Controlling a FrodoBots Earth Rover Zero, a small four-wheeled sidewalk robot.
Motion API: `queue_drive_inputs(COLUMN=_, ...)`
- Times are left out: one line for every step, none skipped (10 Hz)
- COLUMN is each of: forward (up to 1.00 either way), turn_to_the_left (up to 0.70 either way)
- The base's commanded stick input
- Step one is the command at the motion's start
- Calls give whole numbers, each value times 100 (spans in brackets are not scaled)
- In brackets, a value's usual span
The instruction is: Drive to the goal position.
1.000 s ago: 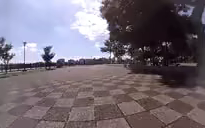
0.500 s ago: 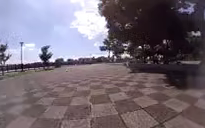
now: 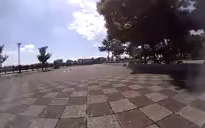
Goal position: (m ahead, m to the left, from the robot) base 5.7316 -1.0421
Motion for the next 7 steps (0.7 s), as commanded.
queue_drive_inputs(forward=70, turn_to_the_left=0)
queue_drive_inputs(forward=70, turn_to_the_left=0)
queue_drive_inputs(forward=70, turn_to_the_left=0)
queue_drive_inputs(forward=70, turn_to_the_left=0)
queue_drive_inputs(forward=70, turn_to_the_left=0)
queue_drive_inputs(forward=70, turn_to_the_left=0)
queue_drive_inputs(forward=70, turn_to_the_left=0)
